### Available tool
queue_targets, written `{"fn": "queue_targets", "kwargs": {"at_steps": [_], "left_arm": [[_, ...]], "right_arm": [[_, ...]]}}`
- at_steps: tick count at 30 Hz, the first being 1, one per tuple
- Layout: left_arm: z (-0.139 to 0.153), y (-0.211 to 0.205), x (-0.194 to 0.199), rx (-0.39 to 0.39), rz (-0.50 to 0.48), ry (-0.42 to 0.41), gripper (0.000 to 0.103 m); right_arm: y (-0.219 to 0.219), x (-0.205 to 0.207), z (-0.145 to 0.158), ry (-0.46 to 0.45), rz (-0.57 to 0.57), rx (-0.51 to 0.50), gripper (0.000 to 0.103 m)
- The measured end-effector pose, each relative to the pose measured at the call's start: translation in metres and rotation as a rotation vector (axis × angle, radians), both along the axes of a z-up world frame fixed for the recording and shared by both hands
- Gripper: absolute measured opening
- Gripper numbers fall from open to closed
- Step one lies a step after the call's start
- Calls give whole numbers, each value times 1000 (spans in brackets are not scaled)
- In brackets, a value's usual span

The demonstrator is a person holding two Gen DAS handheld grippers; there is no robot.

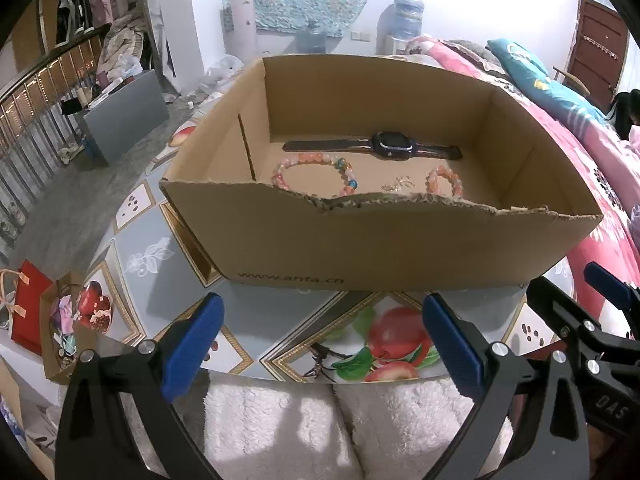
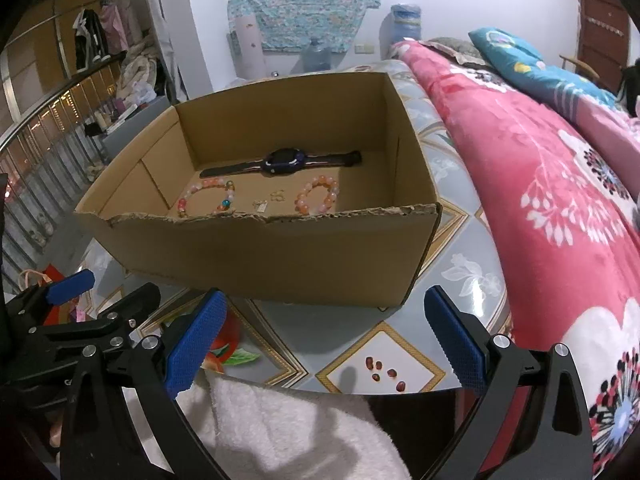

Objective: Organize jewelry

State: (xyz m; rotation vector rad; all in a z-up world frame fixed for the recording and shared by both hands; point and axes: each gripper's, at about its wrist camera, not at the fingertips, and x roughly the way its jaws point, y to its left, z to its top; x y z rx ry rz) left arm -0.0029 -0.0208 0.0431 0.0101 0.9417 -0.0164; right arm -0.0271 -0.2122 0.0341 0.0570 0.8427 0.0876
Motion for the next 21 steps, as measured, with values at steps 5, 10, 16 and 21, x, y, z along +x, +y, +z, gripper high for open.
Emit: {"fn": "queue_targets", "kwargs": {"at_steps": [5,10,16,21], "left_arm": [[3,1,-1,-7,9,-5,97],[3,1,-1,1,12,-9,97],[2,1,0,5,13,-8,97],[0,0,0,9,13,-7,97]], "right_arm": [[-1,0,0,3,-2,3,95],[0,1,-1,0,-7,-3,95],[-2,1,-2,8,-14,-2,95],[-4,3,-3,14,-19,-6,95]]}}
